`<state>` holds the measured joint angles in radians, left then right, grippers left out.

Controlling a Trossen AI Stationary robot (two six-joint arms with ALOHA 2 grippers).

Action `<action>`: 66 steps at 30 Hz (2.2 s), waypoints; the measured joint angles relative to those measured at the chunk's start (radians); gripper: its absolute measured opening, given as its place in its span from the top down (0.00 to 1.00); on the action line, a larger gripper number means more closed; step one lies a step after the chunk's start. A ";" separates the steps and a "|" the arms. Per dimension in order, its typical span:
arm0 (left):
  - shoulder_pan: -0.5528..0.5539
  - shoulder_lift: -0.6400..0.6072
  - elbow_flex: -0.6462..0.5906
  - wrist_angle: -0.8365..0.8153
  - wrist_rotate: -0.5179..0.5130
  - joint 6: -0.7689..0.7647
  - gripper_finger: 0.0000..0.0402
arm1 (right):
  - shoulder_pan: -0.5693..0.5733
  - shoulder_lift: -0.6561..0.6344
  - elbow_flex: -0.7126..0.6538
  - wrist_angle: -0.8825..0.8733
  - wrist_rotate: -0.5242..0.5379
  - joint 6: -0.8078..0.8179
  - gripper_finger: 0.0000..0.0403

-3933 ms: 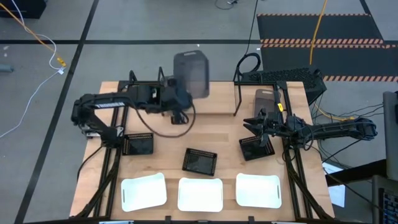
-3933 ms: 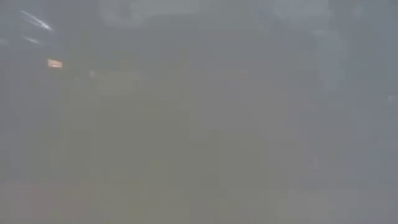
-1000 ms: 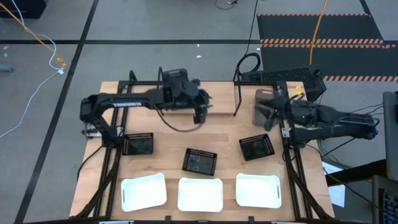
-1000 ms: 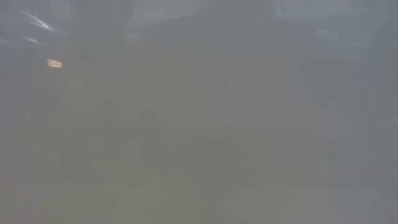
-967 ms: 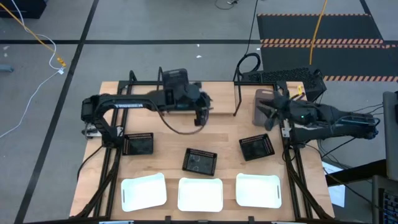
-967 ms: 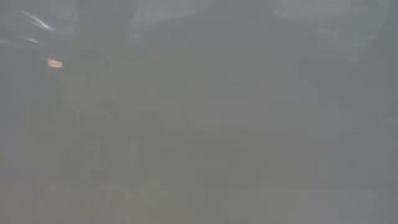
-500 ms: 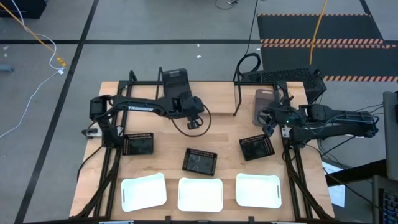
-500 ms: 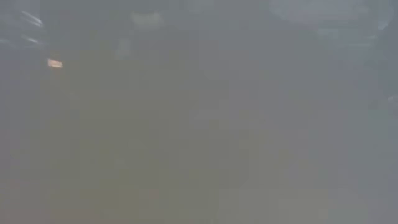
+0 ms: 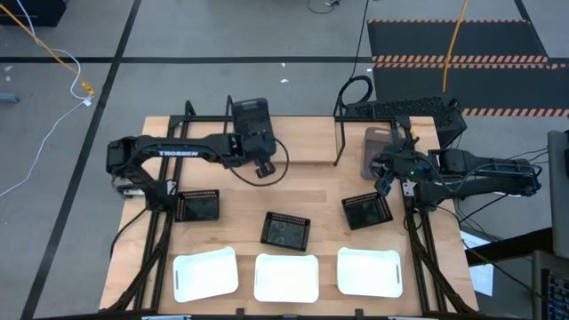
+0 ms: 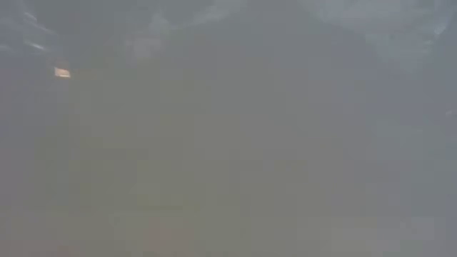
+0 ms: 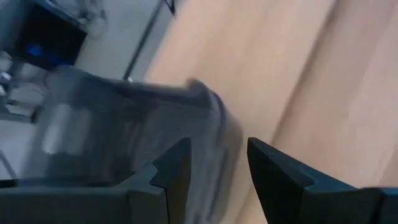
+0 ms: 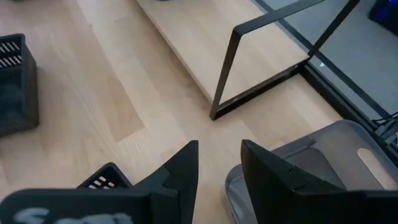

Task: Stack baskets on shelf by color
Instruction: Stack the left gray bin on top of the gray bin, then stack the gray bin on top of the gray bin

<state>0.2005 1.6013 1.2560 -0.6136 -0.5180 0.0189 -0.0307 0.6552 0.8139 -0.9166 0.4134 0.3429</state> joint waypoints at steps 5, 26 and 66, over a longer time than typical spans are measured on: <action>0.028 -0.021 0.002 0.267 0.064 0.106 0.60 | 0.000 0.002 0.000 0.083 -0.001 -0.044 0.72; 0.184 0.101 0.003 0.253 0.252 0.056 0.61 | 0.000 0.002 -0.019 0.160 -0.052 -0.094 0.72; -0.066 0.746 0.868 0.532 0.601 0.249 0.60 | -0.001 -0.249 0.055 0.210 -0.083 -0.285 0.72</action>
<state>0.1341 2.3476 2.1236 -0.0814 0.0831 0.2674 -0.0319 0.4061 0.8684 -0.7062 0.3303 0.0576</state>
